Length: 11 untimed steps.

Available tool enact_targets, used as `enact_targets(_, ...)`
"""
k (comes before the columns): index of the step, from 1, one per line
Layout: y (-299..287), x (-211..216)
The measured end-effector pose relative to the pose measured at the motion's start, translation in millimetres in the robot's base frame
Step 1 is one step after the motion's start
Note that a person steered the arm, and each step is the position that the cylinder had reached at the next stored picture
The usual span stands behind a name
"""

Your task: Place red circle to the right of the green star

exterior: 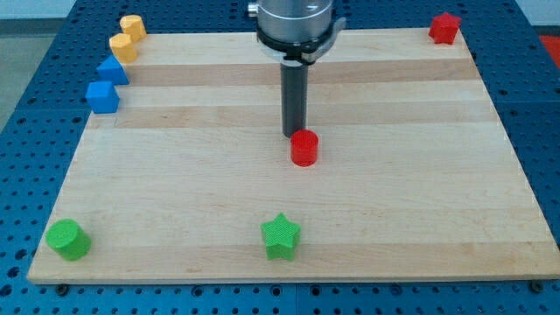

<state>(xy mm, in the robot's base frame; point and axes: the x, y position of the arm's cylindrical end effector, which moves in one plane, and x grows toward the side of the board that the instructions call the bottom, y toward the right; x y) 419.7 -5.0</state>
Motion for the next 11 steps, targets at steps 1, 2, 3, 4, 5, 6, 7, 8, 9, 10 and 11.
enact_targets(1, -20.9, -0.8)
enact_targets(2, -35.8, 1.1)
enact_targets(3, -30.2, 17.5)
enact_targets(4, -15.5, 23.2)
enact_targets(5, 4.1, 11.7)
enact_targets(6, 30.4, 11.7)
enact_targets(7, 53.0, 14.3)
enact_targets(8, 64.9, 17.1)
enact_targets(9, 64.1, 17.5)
enact_targets(10, 44.4, 15.4)
enact_targets(11, 32.1, 23.6)
